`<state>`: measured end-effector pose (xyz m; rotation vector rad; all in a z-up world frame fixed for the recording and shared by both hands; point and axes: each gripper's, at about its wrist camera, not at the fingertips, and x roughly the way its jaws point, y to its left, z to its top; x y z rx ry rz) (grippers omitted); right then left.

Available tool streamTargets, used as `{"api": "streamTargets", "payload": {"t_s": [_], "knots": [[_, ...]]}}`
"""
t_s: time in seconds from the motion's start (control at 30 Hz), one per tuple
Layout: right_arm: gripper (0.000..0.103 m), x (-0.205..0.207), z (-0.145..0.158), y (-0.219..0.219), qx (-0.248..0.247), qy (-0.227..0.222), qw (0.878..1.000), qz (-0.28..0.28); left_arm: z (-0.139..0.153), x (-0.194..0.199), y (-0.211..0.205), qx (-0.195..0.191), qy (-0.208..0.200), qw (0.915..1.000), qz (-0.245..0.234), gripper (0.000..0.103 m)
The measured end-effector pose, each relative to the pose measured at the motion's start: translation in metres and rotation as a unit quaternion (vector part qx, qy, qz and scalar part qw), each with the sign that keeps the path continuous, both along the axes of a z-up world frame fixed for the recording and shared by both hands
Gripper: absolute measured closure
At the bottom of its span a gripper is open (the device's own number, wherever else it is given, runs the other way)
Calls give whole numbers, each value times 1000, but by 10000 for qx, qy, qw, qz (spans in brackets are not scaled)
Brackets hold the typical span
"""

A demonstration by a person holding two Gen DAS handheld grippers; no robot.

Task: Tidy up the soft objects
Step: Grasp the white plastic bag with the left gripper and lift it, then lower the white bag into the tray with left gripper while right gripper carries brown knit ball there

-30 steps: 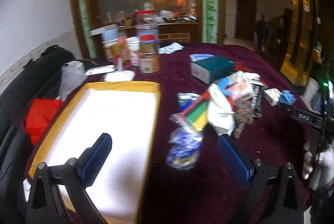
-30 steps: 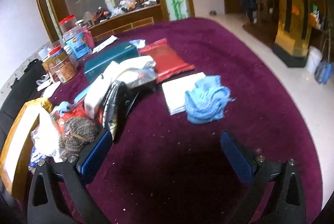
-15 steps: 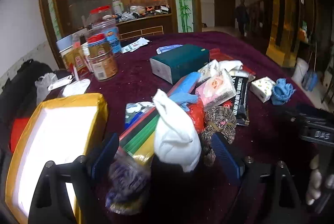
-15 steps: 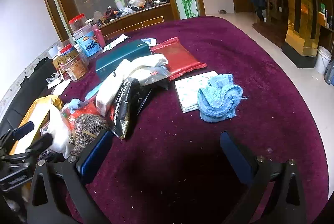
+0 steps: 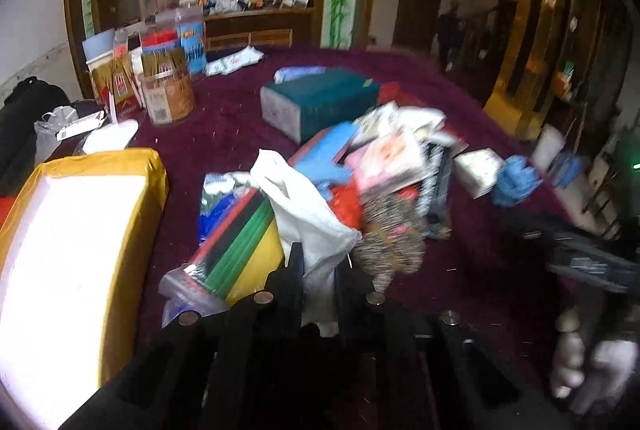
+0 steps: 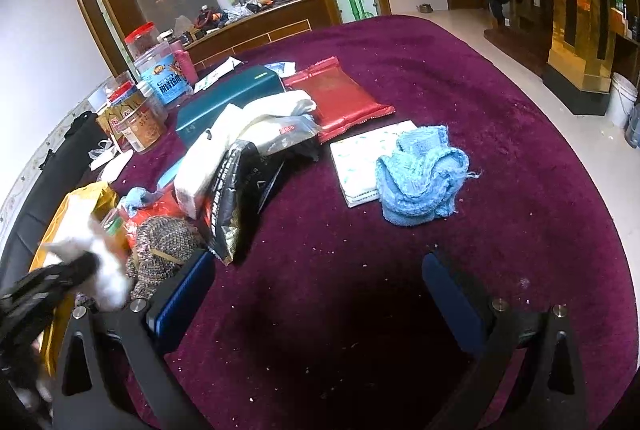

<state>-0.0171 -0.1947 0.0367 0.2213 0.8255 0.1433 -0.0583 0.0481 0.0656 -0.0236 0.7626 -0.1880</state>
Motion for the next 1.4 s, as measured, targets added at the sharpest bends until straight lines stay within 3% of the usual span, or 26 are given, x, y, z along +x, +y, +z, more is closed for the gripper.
{"api": "streamTargets", "payload": {"t_s": [0.1,0.37,0.67,0.73,0.87,1.0,1.13,1.33,1.4], "knots": [[0,2,-4,1,-88,110,9999,-75,20,-20,6,-175,-262,9994,-129,91],[0,3,-6,9,-458,158,9986,-230,44,-50,28,-576,-435,9971,-260,90],[0,-4,-9,-7,-459,626,9934,-845,58,-85,89,-864,-806,9930,-63,90],[0,-19,-2,-3,-358,592,9944,-794,57,-89,102,-891,-871,9922,-29,90],[0,-38,8,30,-883,578,9932,-494,51,-92,123,-963,-891,9914,8,90],[0,-42,13,62,-961,591,9933,-240,44,-96,143,-1126,-904,9895,82,90],[0,-39,19,96,-775,628,9948,183,38,-101,165,-1229,-898,9880,264,90],[0,-24,25,102,475,684,9945,637,37,-122,191,-1154,-920,9870,630,90],[0,-17,24,102,609,713,9935,646,35,-128,201,-1072,-911,9866,821,90]]}}
